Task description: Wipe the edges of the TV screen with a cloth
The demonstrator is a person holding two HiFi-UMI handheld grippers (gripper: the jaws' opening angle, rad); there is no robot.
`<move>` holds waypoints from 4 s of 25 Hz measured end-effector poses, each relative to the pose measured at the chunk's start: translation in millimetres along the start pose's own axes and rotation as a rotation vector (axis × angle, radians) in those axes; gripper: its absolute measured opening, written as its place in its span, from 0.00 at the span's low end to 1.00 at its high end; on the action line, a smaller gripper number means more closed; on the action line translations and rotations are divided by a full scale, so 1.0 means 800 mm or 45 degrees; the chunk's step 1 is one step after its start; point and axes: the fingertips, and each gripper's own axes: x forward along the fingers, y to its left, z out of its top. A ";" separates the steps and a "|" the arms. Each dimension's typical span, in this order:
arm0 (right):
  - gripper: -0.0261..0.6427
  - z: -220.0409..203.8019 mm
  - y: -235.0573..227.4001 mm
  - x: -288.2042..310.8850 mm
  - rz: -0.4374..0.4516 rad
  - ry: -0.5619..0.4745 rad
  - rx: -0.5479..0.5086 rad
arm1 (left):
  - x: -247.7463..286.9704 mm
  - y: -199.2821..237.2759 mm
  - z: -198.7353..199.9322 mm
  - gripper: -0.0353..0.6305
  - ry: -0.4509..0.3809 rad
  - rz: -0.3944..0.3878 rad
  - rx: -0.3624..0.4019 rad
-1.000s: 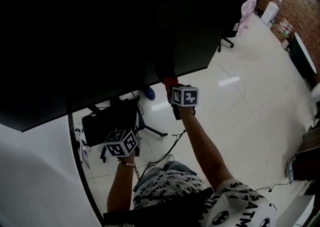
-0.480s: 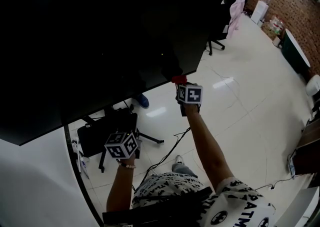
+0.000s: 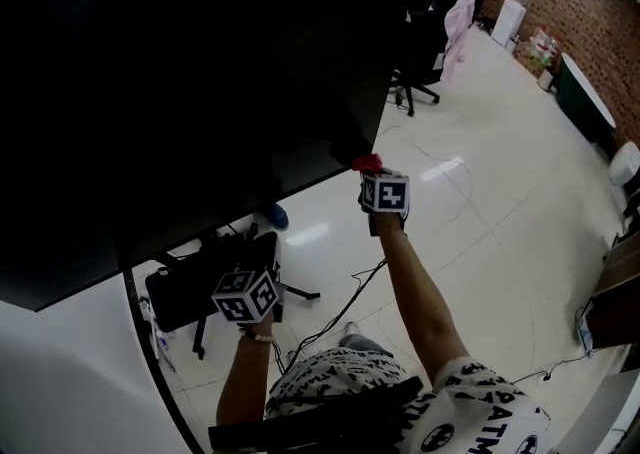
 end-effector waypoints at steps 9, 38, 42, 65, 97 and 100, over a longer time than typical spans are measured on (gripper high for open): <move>0.16 0.088 -0.011 -0.040 -0.090 -0.200 -0.195 | 0.019 -0.018 0.005 0.04 -0.002 -0.022 0.017; 0.16 0.419 0.034 -0.234 -0.121 -0.804 -0.331 | 0.058 -0.253 0.365 0.04 -0.445 -0.221 0.493; 0.16 0.477 0.037 -0.261 -0.119 -0.877 -0.355 | 0.068 -0.286 0.410 0.04 -0.486 -0.233 0.545; 0.16 0.738 0.081 -0.431 -0.249 -1.172 -0.738 | 0.023 -0.346 0.558 0.04 -0.619 -0.252 0.663; 0.16 0.717 0.447 -0.506 -0.095 -1.291 -1.511 | -0.214 -0.169 0.641 0.04 -0.799 0.128 0.648; 0.16 0.709 0.495 -0.513 -0.052 -1.280 -1.537 | -0.255 -0.143 0.645 0.04 -0.807 0.168 0.648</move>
